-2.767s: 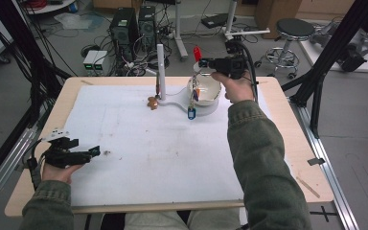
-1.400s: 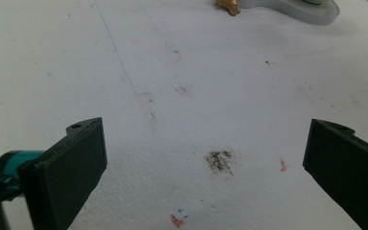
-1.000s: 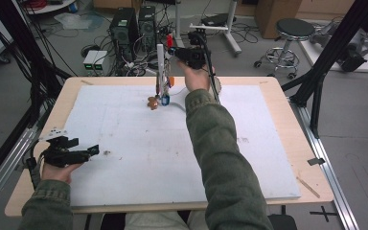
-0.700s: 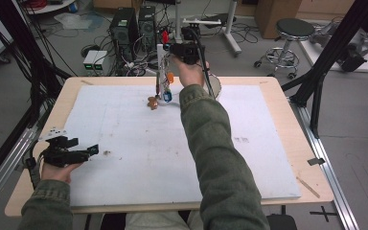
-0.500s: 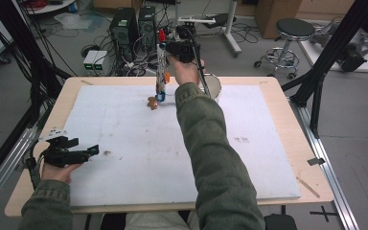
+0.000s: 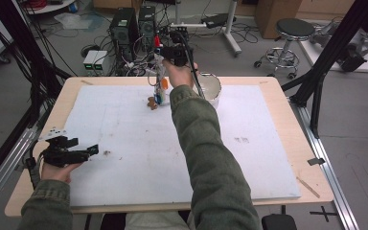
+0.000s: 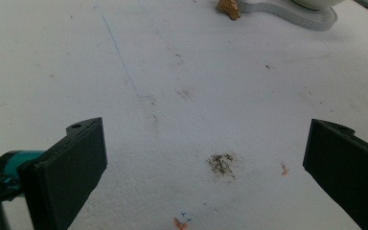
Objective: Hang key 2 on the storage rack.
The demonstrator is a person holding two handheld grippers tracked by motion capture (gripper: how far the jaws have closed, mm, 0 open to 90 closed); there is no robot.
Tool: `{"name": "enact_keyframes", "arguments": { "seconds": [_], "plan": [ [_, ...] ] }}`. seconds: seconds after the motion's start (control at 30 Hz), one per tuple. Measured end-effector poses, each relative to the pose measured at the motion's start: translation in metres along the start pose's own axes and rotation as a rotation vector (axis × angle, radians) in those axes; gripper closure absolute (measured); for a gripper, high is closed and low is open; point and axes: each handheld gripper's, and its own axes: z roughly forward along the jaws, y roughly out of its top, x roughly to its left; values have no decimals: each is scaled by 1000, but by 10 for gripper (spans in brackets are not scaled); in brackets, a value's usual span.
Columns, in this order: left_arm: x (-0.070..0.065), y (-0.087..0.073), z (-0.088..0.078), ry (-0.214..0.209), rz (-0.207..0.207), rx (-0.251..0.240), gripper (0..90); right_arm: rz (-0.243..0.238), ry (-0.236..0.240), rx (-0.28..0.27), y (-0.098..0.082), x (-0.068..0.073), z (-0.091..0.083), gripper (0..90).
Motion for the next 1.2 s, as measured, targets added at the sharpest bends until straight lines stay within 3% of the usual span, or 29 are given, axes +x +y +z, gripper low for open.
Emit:
{"name": "enact_keyframes", "arguments": {
  "seconds": [0.23, 0.43, 0.6, 0.7, 0.8, 0.83, 0.97, 1.2],
  "plan": [
    [0, 0, 0, -1, -1, -1, 17, 43, -8, 47, -5, -6, 2, 812],
    [-1, 0, 0, 1, 0, 0, 17, 68, 25, 31, -4, -13, -8, 504],
    [-1, 0, 0, 1, -1, 0, 17, 87, -12, 58, -6, -23, -12, 212],
    [-1, 0, 0, 3, -3, -2, 17, 75, -10, 78, -7, -27, -14, 103],
    [-1, 0, 0, 4, -3, -2, 17, 43, 0, 111, -11, -29, -14, 81],
    [-1, 0, 0, 4, -2, -1, 17, 26, 0, 122, -13, -29, -14, 14],
    [-1, 0, 0, 4, 5, 3, 17, -32, -57, 145, -24, -30, -16, 7],
    [-1, 0, 1, 3, 3, 5, 17, -35, -81, 173, -34, -39, -24, 7]
  ]
}}
